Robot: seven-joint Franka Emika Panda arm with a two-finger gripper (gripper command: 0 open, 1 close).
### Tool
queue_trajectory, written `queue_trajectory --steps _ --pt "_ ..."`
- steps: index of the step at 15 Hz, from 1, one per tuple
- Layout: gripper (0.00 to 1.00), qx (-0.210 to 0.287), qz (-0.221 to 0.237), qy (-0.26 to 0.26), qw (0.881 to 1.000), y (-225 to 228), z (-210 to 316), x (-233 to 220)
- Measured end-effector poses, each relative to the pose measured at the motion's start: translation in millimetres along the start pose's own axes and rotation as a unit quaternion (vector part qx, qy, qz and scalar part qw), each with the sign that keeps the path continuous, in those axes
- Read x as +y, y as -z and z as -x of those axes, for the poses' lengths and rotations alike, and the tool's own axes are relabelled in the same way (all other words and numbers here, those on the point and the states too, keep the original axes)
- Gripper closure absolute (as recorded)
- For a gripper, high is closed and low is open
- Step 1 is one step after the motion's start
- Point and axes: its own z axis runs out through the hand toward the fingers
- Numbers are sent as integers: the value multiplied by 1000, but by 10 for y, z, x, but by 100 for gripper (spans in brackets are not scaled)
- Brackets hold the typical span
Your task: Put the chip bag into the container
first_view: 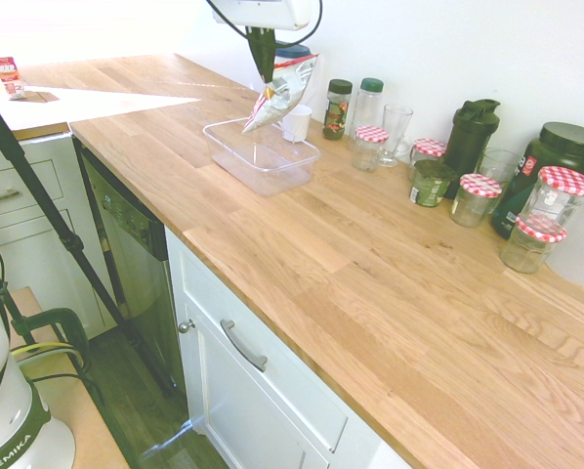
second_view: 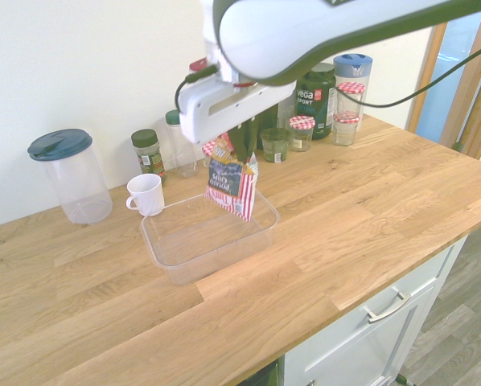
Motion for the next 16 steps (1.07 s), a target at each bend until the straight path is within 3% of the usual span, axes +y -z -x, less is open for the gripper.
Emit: queue_trajectory --steps 5,6,16 --pt "100 -1 38 24 999 -522 385 -318" --pt "0 -2 43 25 999 -572 407 -332" --pt "0 -5 60 16 998 -773 272 -268"
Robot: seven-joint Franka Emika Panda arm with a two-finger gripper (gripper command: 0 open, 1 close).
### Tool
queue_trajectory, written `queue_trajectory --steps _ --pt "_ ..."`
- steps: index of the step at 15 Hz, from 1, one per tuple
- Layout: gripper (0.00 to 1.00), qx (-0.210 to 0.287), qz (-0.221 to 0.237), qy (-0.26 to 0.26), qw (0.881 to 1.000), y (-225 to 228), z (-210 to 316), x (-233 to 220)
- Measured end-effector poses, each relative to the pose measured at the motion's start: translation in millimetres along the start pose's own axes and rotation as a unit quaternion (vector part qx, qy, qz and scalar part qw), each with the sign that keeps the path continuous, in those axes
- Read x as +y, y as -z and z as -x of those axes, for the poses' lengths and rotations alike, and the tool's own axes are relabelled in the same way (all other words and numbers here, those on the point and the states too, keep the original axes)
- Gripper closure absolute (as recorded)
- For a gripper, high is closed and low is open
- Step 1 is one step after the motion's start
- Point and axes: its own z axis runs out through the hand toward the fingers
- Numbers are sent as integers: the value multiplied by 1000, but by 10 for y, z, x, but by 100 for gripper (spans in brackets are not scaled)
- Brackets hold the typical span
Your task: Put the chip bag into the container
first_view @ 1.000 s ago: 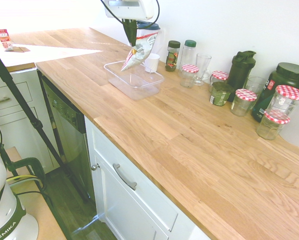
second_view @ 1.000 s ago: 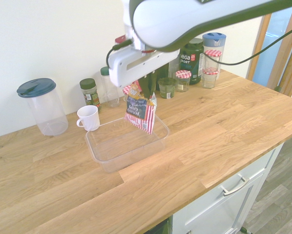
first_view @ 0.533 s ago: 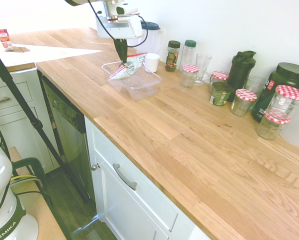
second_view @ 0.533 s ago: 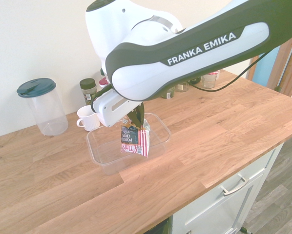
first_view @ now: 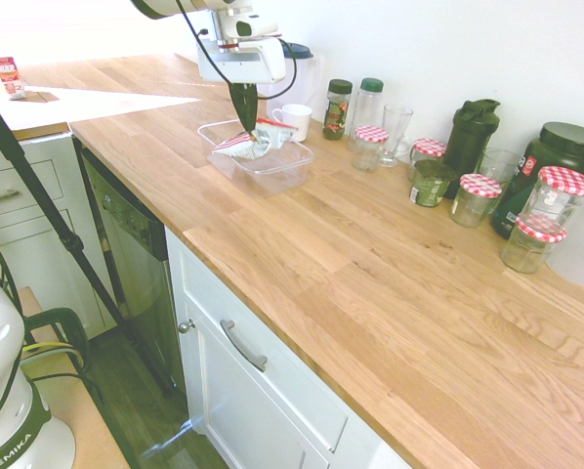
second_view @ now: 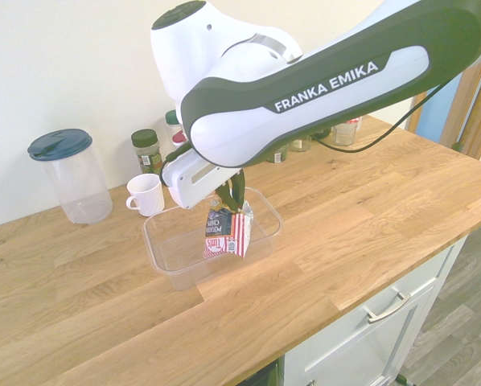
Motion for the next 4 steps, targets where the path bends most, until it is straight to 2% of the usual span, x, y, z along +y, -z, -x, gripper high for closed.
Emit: queue_trajectory --steps 4 --pt "0 9 -12 -7 1000 171 -52 57"
